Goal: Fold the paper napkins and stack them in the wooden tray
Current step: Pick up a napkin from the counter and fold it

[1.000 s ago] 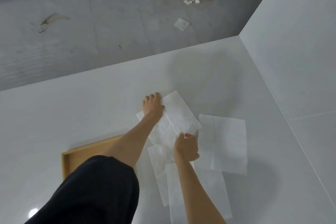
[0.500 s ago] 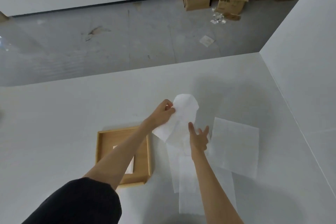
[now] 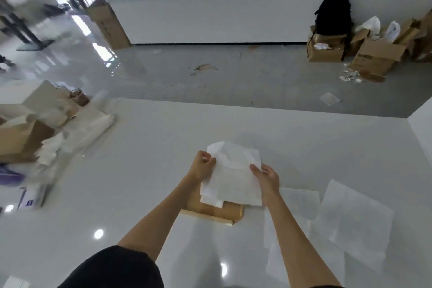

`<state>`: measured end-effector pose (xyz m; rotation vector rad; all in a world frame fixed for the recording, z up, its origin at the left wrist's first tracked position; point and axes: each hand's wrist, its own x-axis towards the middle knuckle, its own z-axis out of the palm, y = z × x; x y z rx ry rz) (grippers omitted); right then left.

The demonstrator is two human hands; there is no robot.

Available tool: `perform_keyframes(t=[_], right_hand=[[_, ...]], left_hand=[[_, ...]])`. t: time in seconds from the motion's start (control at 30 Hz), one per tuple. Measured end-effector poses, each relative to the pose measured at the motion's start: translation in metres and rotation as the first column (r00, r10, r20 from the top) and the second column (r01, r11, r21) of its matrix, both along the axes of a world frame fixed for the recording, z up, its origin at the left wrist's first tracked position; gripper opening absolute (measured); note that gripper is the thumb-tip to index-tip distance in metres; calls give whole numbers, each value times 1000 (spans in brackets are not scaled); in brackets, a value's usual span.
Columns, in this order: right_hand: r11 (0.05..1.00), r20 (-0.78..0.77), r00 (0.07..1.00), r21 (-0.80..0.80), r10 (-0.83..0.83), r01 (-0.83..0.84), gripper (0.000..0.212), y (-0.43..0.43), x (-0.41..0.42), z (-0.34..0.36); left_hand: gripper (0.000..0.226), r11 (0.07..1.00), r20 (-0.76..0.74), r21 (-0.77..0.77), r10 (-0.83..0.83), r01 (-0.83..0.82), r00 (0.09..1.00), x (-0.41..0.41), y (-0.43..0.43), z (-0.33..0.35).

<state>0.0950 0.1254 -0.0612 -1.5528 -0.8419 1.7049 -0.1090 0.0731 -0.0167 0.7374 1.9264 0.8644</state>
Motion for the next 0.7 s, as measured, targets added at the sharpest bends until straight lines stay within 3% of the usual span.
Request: perform_keyframes(t=[0.1, 0.23, 0.37, 0.7], right_hand=[[986, 85, 995, 152, 55, -68, 38, -8, -8, 22], [960, 117, 990, 255, 85, -113, 33, -8, -7, 56], [938, 44, 981, 288, 191, -195, 29, 2, 4, 97], [865, -15, 972, 459, 236, -203, 48, -15, 4, 202]], left_hand=[[19, 995, 71, 72, 66, -71, 995, -17, -27, 8], [50, 970, 317, 119, 166, -213, 934, -29, -35, 24], [64, 963, 443, 201, 74, -179, 894, -48, -29, 57], [62, 876, 519, 482, -289, 5, 804, -79, -18, 136]])
